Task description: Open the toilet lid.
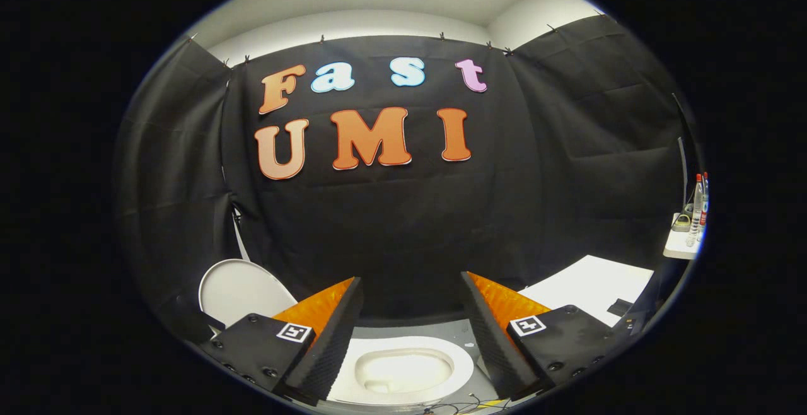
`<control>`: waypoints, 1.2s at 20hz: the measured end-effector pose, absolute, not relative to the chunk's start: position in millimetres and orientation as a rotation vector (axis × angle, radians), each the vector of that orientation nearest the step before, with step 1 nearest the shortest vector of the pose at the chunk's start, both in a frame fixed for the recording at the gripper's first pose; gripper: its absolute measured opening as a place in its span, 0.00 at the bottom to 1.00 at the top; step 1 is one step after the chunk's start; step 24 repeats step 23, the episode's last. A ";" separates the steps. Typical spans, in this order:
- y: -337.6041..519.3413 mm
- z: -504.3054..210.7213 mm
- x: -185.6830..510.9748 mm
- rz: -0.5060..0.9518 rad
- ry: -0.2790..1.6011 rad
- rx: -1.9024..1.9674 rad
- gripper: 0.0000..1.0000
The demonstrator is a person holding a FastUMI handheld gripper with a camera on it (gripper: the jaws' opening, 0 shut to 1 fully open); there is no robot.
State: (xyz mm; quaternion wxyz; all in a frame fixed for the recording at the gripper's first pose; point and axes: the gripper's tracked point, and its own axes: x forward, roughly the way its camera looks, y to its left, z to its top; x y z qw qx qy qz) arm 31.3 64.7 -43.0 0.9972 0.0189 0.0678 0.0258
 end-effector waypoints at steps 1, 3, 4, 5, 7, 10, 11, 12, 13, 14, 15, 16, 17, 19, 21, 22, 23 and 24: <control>65.3 -44.2 31.1 0.053 0.136 0.035 0.98; 66.4 -44.6 31.8 0.054 0.136 0.032 0.98; 66.8 -44.5 32.0 0.054 0.136 0.031 0.98; 66.7 -44.5 32.4 0.053 0.135 0.030 0.98; 65.8 -44.1 31.9 0.052 0.134 0.030 0.98; 63.7 -44.3 31.6 0.048 0.134 0.030 0.98; 63.2 -44.6 31.1 0.047 0.133 0.031 0.98; 63.2 -44.4 31.5 0.046 0.133 0.032 0.98; 62.6 -44.2 31.5 0.045 0.132 0.033 0.98; 61.4 -43.8 31.0 0.044 0.131 0.033 0.98; 61.1 -43.6 30.9 0.043 0.130 0.034 0.98; 60.2 -43.6 30.1 0.043 0.130 0.034 0.98; 59.8 -44.1 29.8 0.043 0.130 0.035 0.98; 59.1 -43.8 28.5 0.042 0.131 0.036 0.98; 58.2 -43.5 28.1 0.041 0.130 0.038 0.98; 58.0 -42.3 28.2 0.040 0.128 0.039 0.98; 57.6 -42.2 27.5 0.040 0.126 0.039 0.98; 57.6 -42.2 27.5 0.040 0.126 0.039 0.98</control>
